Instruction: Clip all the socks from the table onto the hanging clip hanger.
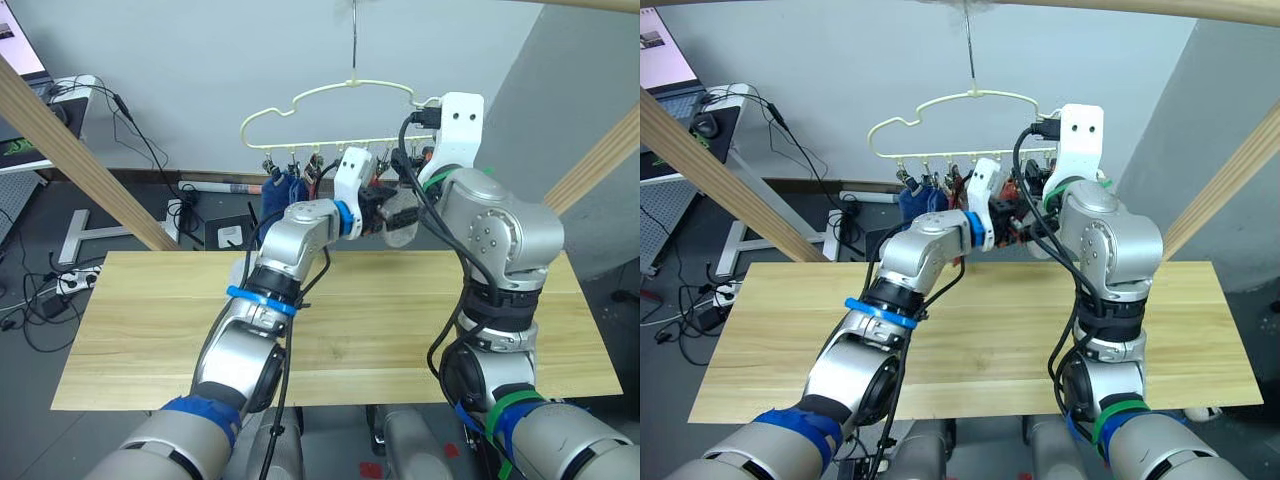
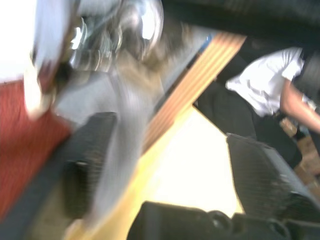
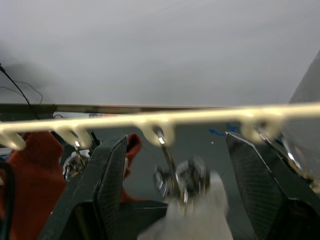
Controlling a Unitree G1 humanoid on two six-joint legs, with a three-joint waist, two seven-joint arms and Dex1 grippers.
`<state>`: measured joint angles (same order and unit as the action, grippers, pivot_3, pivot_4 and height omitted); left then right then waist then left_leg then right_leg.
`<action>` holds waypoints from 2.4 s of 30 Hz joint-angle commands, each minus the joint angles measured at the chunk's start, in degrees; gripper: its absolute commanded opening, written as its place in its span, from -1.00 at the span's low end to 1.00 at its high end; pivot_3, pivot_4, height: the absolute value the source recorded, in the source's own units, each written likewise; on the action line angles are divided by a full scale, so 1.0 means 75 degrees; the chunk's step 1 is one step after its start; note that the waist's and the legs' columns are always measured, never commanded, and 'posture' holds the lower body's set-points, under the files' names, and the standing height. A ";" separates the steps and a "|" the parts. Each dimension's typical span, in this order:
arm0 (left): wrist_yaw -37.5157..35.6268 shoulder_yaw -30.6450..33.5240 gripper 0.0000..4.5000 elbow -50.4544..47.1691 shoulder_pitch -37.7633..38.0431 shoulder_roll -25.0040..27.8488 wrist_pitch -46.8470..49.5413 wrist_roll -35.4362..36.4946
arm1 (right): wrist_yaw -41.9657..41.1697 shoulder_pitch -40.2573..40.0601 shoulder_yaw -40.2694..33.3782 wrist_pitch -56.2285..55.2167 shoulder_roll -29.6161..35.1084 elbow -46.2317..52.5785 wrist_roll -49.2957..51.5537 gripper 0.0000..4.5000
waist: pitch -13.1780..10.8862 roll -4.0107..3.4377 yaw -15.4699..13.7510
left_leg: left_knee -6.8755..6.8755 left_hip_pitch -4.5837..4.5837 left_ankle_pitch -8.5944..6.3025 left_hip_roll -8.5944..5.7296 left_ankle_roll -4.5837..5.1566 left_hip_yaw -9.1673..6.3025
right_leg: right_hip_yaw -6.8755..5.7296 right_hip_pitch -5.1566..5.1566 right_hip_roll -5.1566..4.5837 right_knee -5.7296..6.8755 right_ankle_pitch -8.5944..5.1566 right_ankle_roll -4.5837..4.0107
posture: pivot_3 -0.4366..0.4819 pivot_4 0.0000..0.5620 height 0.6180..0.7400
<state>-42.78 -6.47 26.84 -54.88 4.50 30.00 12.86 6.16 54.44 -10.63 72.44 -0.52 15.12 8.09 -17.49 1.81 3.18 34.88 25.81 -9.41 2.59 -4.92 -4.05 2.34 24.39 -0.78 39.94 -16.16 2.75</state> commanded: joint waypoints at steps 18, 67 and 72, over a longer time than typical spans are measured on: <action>-0.0659 -0.0229 0.99 -0.3073 0.1372 0.1390 0.1179 0.0722 | -0.1323 -0.2081 0.1083 0.1299 0.0809 0.3057 0.0840 0.44 | 0.0001 0.0001 -0.0059 | 0.0013 -0.0004 0.0001 -0.0003 0.0000 -0.0011 | -0.0006 -0.0016 -0.0002 -0.0002 0.0000 0.0001 | -0.11 -0.06 1.00; -0.2525 0.0913 1.00 -0.4374 0.1027 0.3998 0.1124 0.2719 | 0.0072 -0.2623 0.0869 -0.0251 0.0055 0.3400 -0.0572 0.36 | 0.0001 0.0000 -0.0001 | 0.0012 -0.0008 0.0006 0.0001 -0.0006 -0.0010 | -0.0004 -0.0014 0.0000 0.0000 0.0000 0.0000 | -0.04 -0.07 1.00; -0.2406 0.0892 1.00 -0.4422 0.1027 0.3989 0.1154 0.2683 | -0.0039 -0.2382 0.0700 -0.0510 0.0050 0.2895 -0.0511 0.18 | 0.0001 0.0000 -0.0011 | 0.0012 -0.0008 0.0006 0.0001 -0.0006 -0.0011 | -0.0005 -0.0014 0.0000 0.0000 0.0000 0.0000 | 0.01 -0.06 1.00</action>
<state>-61.06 0.23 -3.96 -46.83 33.93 38.69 32.77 6.15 35.64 -4.44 70.29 -0.14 36.09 4.02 -17.48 1.82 3.09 34.96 25.75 -9.37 2.60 -4.96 -4.13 2.30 24.29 -0.77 39.94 -16.16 2.75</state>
